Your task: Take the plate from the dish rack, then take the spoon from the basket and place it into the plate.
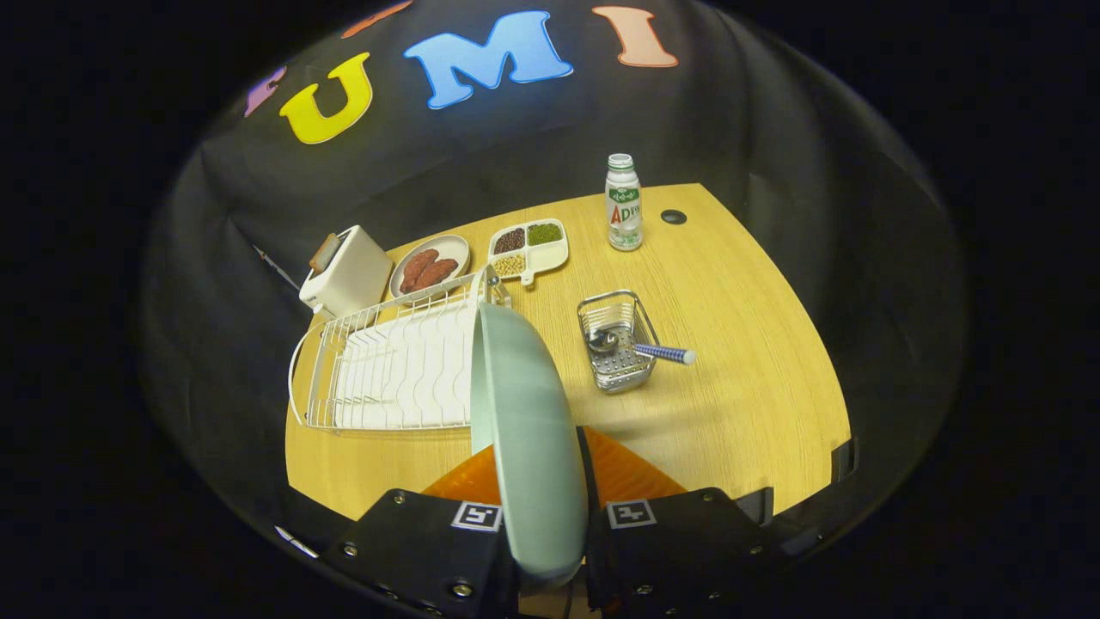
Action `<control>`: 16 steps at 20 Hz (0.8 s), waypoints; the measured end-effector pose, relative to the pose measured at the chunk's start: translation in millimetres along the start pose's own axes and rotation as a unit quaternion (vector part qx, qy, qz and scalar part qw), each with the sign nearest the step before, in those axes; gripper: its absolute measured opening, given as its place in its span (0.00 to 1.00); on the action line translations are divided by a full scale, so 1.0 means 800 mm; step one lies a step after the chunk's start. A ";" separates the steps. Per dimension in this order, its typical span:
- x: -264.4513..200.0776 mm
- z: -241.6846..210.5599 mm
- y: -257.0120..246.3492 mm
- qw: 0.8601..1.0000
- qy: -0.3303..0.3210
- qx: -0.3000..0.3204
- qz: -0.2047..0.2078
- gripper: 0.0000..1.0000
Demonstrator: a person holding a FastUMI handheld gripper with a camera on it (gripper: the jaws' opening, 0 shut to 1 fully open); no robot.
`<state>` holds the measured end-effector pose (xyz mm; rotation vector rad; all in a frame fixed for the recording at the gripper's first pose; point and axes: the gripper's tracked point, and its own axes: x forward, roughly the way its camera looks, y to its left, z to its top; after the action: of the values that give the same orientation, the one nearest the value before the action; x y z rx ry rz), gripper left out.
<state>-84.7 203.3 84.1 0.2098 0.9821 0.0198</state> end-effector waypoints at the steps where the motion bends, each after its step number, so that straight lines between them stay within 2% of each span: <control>1: 0.004 -0.012 -0.005 1.000 0.007 0.002 0.003 0.29; 8: 0.034 -0.085 -0.018 0.998 0.058 0.020 0.028 0.30; 16: 0.077 -0.148 0.012 0.989 0.097 0.049 0.103 0.30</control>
<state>-147.5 239.6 -28.2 0.4047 1.1540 0.1837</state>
